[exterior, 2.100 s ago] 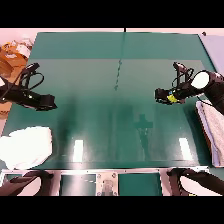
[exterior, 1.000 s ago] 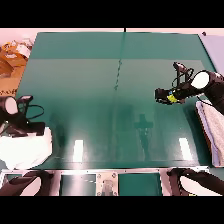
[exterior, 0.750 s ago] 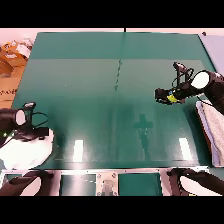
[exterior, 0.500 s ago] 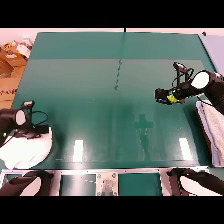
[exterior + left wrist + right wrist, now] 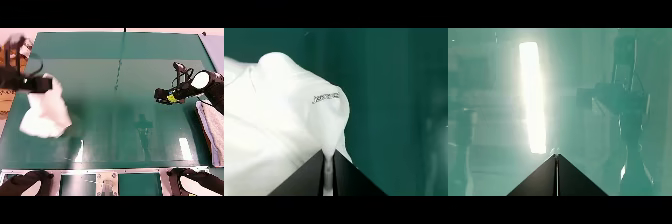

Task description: Fold the shirts.

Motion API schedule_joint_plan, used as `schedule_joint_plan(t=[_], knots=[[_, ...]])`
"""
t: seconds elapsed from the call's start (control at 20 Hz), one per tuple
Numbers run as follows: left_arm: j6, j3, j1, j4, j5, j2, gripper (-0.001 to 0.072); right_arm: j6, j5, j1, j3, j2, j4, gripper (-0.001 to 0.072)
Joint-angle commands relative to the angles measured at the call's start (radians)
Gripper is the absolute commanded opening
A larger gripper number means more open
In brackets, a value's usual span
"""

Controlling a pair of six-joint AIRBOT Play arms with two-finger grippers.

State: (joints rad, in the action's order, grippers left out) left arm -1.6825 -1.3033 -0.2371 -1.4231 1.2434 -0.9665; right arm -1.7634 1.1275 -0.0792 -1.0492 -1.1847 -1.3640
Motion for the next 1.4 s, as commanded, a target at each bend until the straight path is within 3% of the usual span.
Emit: schedule_joint_plan(t=[0.0,0.25,0.35,0.4,0.45,0.5,0.7,0.8,0.95,1.1,1.35], knots=[[-0.023,-0.130,-0.224,0.082,-0.143,-0.007,0.0020,0.061,0.033,0.000,-0.004,-0.001,0.002,0.0016],[-0.018,-0.127,-0.427,0.199,-0.254,-0.225,0.0035,0.081,0.071,0.009,-0.042,0.000,0.002,0.0018],[-0.019,-0.127,-0.454,0.233,-0.253,-0.346,0.0652,0.081,0.088,0.023,-0.070,0.000,0.002,0.0040],[-0.019,-0.127,-0.452,0.267,-0.237,-0.393,0.0711,0.082,0.112,0.032,-0.085,0.000,-0.001,0.0204],[-0.018,-0.128,-0.441,0.280,-0.216,-0.417,0.0712,0.087,0.127,0.042,-0.097,0.000,-0.003,0.0373],[-0.005,-0.131,-0.416,0.277,-0.187,-0.426,0.0711,0.113,0.138,0.057,-0.105,0.000,-0.002,0.0438],[0.038,-0.162,-0.191,0.206,-0.015,-0.402,0.0710,0.123,0.211,0.106,-0.095,-0.001,0.006,0.0457],[0.038,-0.131,-0.068,0.116,0.003,-0.403,0.0711,0.134,0.171,0.099,-0.039,-0.003,0.099,0.0504],[0.043,-0.012,0.070,0.099,-0.109,-0.422,0.0711,0.248,-0.014,0.031,0.101,-0.026,0.288,0.0505],[0.072,0.055,0.116,0.149,-0.291,-0.509,0.0710,0.257,-0.063,-0.071,0.143,-0.124,0.332,0.0503],[0.316,0.054,0.111,0.615,-0.554,-0.702,0.0710,0.257,-0.146,-0.115,0.143,-0.225,0.346,0.0499]])
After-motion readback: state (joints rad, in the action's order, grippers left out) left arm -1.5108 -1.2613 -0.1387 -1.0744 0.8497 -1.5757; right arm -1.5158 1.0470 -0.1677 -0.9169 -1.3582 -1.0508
